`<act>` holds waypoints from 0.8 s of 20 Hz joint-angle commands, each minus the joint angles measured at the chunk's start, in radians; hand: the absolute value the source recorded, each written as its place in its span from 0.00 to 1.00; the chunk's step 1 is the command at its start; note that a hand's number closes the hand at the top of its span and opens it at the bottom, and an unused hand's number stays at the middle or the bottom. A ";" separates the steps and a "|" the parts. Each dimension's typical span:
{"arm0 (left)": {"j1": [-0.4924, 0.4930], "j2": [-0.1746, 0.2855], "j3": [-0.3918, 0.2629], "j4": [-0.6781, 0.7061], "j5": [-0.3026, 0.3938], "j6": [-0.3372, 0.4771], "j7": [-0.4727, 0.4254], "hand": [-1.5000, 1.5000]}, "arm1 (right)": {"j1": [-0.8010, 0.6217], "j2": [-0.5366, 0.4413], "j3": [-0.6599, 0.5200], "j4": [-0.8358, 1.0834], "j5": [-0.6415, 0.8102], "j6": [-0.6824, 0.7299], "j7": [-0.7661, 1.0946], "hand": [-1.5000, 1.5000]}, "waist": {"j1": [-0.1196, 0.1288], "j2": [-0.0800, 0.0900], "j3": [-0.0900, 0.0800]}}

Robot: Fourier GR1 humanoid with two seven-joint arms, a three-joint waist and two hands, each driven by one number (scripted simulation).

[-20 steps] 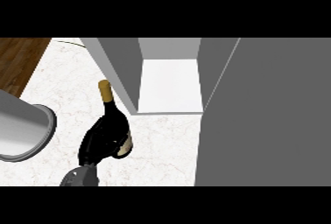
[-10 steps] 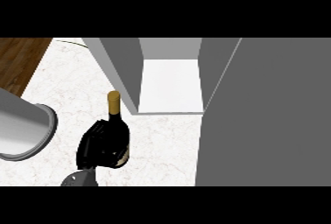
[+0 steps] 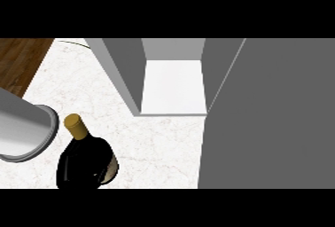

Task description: Pick up the wine, place it into the cabinet and close the cabinet

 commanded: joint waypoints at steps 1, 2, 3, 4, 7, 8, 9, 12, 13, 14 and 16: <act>0.035 -0.020 -0.048 -0.096 0.008 -0.012 0.037 1.00 | 0.045 -0.030 -0.030 -0.240 -0.080 0.001 0.114 0.00 | -0.003 0.001 0.000; 0.031 -0.020 -0.054 -0.149 0.021 -0.001 0.066 1.00 | 0.082 -0.043 -0.026 -0.258 -0.080 0.014 0.099 0.00 | -0.007 -0.001 0.001; 0.030 -0.020 -0.130 -0.175 0.023 0.080 0.057 1.00 | 0.036 -0.017 -0.013 -0.208 -0.067 0.003 0.082 0.00 | -0.003 0.001 0.000; 0.043 -0.019 -0.097 -0.279 0.016 0.049 0.158 1.00 | 0.008 -0.027 -0.061 -0.169 -0.095 0.013 0.085 0.00 | 0.005 0.001 0.001; 0.056 -0.020 -0.196 -0.331 0.045 0.123 0.201 1.00 | 0.071 -0.018 -0.026 -0.222 -0.083 0.016 0.068 0.00 | -0.007 -0.001 0.001; 0.074 -0.020 -0.297 -0.361 0.042 0.213 0.181 1.00 | 0.064 -0.013 -0.004 -0.229 -0.062 -0.001 0.097 0.00 | -0.010 -0.003 0.000; 0.054 -0.020 -0.267 -0.426 0.033 0.231 0.258 1.00 | 0.010 -0.009 -0.034 -0.174 -0.085 0.006 0.093 0.00 | 0.001 0.001 0.000; 0.069 -0.021 -0.345 -0.501 0.018 0.305 0.269 1.00 | 0.025 -0.005 -0.014 -0.220 -0.054 -0.011 0.128 0.00 | -0.004 0.000 0.000; -0.015 -0.021 -0.355 -0.557 0.004 0.388 0.378 1.00 | 0.018 -0.012 -0.036 -0.142 -0.077 0.023 0.063 0.00 | -0.005 0.001 0.001; 0.033 -0.021 -0.377 -0.551 -0.018 0.385 0.345 1.00 | 0.043 -0.023 -0.046 -0.218 -0.112 0.019 0.115 0.00 | -0.007 0.000 0.001; -0.033 -0.021 -0.399 -0.546 -0.001 0.452 0.378 1.00 | 0.035 -0.019 -0.058 -0.199 -0.102 0.025 0.099 0.00 | -0.008 0.003 0.000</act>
